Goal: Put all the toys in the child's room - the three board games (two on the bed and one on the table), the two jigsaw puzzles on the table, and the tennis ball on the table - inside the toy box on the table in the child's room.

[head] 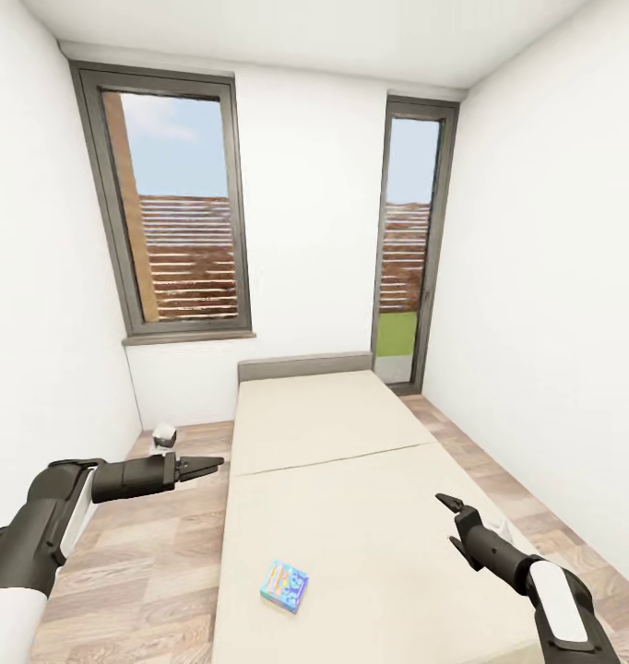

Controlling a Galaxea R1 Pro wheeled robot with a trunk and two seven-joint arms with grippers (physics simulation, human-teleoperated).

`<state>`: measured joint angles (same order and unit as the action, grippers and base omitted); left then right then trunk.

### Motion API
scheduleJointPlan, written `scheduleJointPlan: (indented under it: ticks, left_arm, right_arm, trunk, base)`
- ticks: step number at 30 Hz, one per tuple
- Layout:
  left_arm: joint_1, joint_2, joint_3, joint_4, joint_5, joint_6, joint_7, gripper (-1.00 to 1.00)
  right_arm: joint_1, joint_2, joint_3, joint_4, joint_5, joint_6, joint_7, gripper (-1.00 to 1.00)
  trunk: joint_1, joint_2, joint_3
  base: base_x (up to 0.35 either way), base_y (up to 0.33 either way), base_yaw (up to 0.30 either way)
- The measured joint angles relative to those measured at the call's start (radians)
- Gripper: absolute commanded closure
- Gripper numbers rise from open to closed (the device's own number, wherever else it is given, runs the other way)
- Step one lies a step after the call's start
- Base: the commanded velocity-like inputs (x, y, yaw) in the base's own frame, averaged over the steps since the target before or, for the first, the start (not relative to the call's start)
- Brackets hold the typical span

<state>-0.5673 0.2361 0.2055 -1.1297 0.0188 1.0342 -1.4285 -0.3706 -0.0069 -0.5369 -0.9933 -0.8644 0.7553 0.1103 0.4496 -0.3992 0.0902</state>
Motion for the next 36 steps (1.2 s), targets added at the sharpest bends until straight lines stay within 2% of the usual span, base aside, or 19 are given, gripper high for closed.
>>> scheduleJointPlan:
  ticks: [9, 17, 30, 36]
  left_arm:
    - [0.0, -0.001, 0.001, 0.001, 0.0, 0.0, 0.0, -1.0]
    - [0.0, -0.001, 0.005, 0.002, 0.001, 0.0, 0.0, -1.0]
    - [0.0, -0.002, 0.005, 0.002, 0.0, 0.0, 0.0, -1.0]
    - [0.0, -0.002, 0.005, 0.002, 0.0, 0.0, 0.0, -1.0]
  right_arm:
    - [-0.001, 0.001, 0.001, -0.001, 0.0, 0.0, 0.0, -1.0]
    - [-0.001, 0.002, 0.001, -0.001, -0.001, 0.0, 0.0, -1.0]
    - [0.0, 0.002, 0.003, -0.004, 0.002, -0.002, 0.002, -1.0]
    - [0.0, 0.002, 0.002, -0.004, -0.001, -0.001, 0.002, -1.0]
  trunk:
    - [0.0, 0.0, 0.0]
    - [0.0, 0.0, 0.0]
    - [0.0, 0.0, 0.0]
    - [0.0, 0.0, 0.0]
  base:
    - [0.008, -0.08, 0.196]
    - [0.205, -0.144, 0.24]
    - [0.128, -0.038, 0.023]
    - [0.035, 0.136, 0.001]
